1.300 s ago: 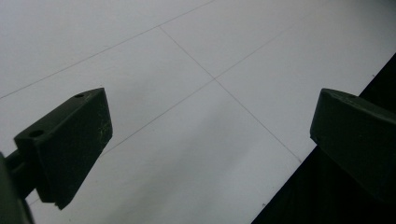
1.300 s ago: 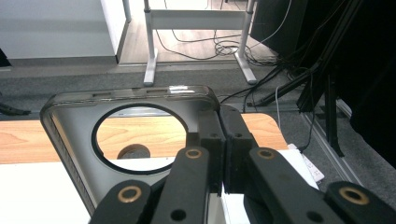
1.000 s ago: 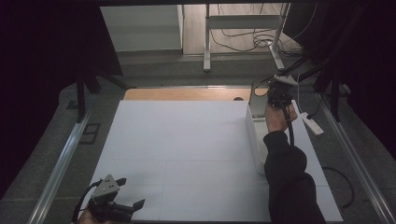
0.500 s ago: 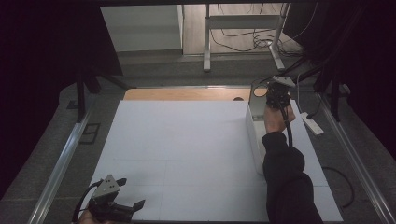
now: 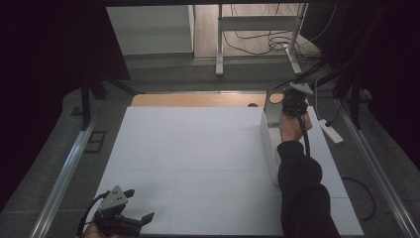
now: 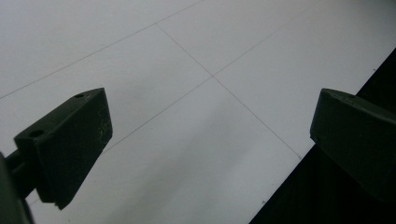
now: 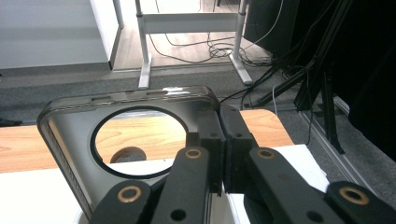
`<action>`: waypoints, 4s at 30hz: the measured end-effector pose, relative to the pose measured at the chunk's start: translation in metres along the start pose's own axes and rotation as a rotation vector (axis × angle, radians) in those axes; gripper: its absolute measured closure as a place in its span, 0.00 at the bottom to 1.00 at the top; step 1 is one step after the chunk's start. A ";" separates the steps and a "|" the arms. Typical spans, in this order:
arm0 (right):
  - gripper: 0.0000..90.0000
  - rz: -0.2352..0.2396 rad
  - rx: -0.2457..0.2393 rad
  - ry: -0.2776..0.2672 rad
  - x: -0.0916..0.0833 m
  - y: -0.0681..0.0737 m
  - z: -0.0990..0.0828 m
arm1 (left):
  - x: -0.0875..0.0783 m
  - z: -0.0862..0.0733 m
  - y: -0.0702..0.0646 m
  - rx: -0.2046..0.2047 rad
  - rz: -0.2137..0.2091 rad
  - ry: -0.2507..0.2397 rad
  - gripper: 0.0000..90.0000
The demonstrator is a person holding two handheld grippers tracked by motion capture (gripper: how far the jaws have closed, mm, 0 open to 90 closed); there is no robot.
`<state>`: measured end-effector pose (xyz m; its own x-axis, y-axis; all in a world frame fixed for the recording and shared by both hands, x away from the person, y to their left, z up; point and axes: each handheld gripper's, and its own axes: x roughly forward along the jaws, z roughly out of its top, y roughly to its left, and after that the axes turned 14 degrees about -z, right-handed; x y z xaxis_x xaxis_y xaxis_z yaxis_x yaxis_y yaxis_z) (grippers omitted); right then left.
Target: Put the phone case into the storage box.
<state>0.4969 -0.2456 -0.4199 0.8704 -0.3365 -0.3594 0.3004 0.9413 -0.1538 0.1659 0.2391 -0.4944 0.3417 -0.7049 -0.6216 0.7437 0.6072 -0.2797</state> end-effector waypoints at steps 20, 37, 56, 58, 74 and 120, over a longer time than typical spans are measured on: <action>0.93 0.009 -0.005 -0.004 0.003 0.000 -0.006 | 0.001 0.000 -0.001 0.008 0.003 0.009 0.00; 0.85 0.031 -0.039 -0.004 0.000 0.002 -0.006 | 0.001 0.000 -0.001 0.009 0.003 0.012 0.00; 0.67 0.107 -0.067 0.030 -0.005 -0.008 -0.004 | 0.000 0.000 0.000 -0.006 0.007 0.003 0.00; 0.65 0.122 -0.073 0.042 -0.006 -0.010 -0.004 | 0.000 0.000 0.000 -0.007 0.007 0.001 0.00; 0.54 0.266 -0.087 0.117 -0.014 -0.022 -0.004 | -0.004 -0.001 0.001 -0.027 0.017 -0.041 0.00; 0.01 0.588 -0.263 0.209 -0.079 -0.032 -0.029 | -0.008 -0.003 0.004 -0.066 0.036 -0.063 0.00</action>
<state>0.4070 -0.2499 -0.4133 0.7580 0.2069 -0.6185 -0.3282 0.9405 -0.0876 0.1648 0.2482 -0.4930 0.4044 -0.7028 -0.5852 0.6918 0.6536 -0.3070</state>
